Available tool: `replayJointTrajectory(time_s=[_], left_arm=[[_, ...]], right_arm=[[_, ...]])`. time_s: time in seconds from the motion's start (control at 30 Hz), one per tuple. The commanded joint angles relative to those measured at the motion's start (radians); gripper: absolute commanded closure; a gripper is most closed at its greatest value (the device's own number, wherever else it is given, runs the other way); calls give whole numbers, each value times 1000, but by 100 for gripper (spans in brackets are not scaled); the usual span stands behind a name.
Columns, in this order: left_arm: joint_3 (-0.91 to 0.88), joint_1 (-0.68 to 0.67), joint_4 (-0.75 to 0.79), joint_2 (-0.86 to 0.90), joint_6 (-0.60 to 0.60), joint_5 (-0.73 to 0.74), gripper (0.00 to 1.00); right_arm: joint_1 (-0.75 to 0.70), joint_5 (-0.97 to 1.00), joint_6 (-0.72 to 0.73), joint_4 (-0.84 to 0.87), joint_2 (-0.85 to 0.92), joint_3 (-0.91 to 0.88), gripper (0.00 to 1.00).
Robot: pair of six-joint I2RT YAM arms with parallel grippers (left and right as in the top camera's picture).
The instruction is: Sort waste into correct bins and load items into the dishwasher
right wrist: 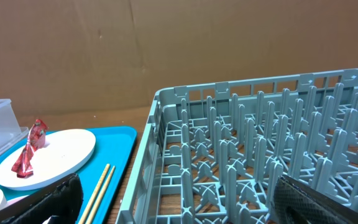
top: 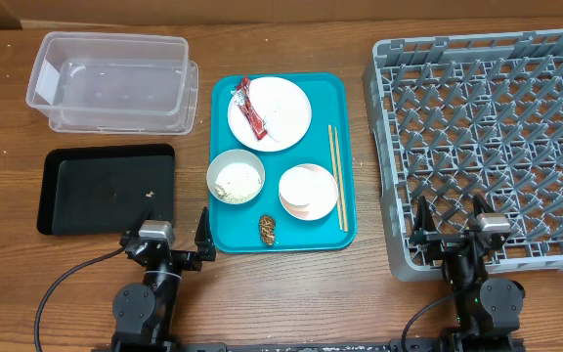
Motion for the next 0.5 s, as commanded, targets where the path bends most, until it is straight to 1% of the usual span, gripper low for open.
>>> replayJointTrajectory(time_s=[0.0,0.17,0.3,0.4,0.47], left_arm=[[-5,-4,1,-12,16,-6,0],[-5,-4,3,-12,10,2,0],[-5,-4,3,-12,-35,1,0],[-5,-4,0,-12,-36,-1,0],[-4,-4,-1,-11,-72,-2,0]], right_arm=[[6,6,-7,6,-5,-10,0],[6,6,-7,6,-5,-10,0],[6,6,-7,6,-5,-10,0],[6,6,-7,6,-5,-10,0],[6,6,-8,6,-5,-10,0]])
